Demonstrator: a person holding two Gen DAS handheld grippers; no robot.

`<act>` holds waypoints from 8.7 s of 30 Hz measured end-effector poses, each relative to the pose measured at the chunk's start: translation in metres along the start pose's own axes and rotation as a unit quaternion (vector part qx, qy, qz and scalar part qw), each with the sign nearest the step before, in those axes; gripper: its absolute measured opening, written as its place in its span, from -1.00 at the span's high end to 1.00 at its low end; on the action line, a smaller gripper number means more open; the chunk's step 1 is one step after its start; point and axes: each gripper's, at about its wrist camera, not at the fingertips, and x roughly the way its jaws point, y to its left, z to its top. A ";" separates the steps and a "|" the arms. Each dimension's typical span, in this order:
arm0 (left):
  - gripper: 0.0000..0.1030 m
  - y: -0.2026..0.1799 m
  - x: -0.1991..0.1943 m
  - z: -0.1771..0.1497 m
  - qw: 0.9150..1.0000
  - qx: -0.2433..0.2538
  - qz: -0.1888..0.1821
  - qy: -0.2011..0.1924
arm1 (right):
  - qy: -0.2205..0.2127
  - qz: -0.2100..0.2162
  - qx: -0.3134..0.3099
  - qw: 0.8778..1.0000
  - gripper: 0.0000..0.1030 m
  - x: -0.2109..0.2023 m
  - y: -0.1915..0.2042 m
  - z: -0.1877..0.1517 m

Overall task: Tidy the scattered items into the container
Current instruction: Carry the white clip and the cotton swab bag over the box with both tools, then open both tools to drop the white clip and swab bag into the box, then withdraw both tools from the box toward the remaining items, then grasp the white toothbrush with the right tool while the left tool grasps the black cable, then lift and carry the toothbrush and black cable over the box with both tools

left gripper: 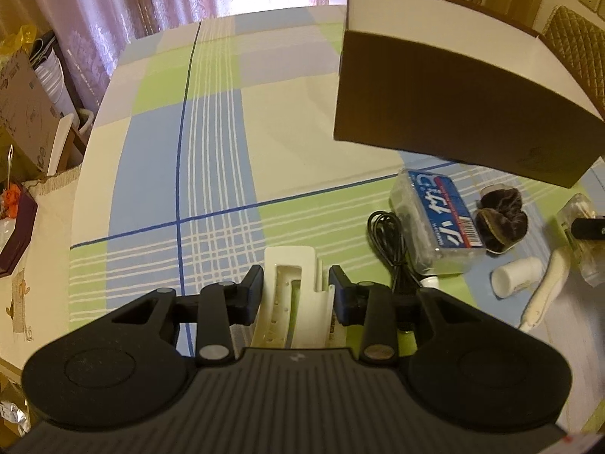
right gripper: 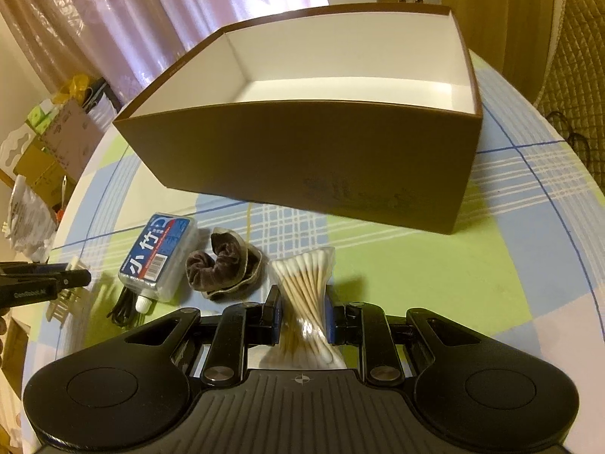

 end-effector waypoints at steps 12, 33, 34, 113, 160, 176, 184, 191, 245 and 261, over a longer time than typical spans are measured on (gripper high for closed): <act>0.37 -0.012 -0.022 0.004 1.000 0.014 -0.016 -0.023 | -0.011 0.002 -0.003 1.000 0.64 -0.013 0.000 -0.004; 0.37 -0.063 -0.080 0.082 0.985 0.077 -0.086 -0.126 | -0.088 0.050 -0.042 0.994 0.64 -0.050 0.006 0.059; 0.37 -0.066 -0.079 0.088 0.984 0.080 -0.090 -0.128 | -0.092 0.052 -0.042 0.994 0.64 -0.049 0.005 0.065; -0.77 -0.111 0.018 0.228 0.984 0.150 -0.056 -0.083 | -0.039 -0.048 -0.154 0.986 -0.96 0.045 0.001 0.187; -0.77 -0.036 -0.072 0.009 0.997 0.048 -0.039 -0.051 | 0.003 -0.050 -0.044 0.998 -0.96 -0.032 0.060 -0.044; -0.77 -0.019 -0.047 -0.008 0.999 0.027 -0.023 -0.023 | 0.031 -0.053 0.000 0.998 -0.21 -0.003 0.060 -0.058; -0.77 -0.018 -0.033 -0.007 0.999 0.033 -0.023 -0.011 | 0.031 -0.073 0.008 0.997 0.02 0.020 0.067 -0.058; -0.75 -0.024 -0.022 -0.007 0.999 0.044 -0.029 -0.005 | 0.043 -0.088 -0.019 0.995 0.65 0.024 0.061 -0.056; 0.65 -0.020 0.040 0.000 0.997 0.041 -0.058 0.024 | -0.005 -0.096 -0.123 0.988 0.61 0.016 0.017 -0.055; 0.66 -0.022 -0.006 -0.008 0.997 0.029 -0.077 0.002 | -0.006 -0.046 -0.078 0.996 0.61 -0.013 0.018 -0.053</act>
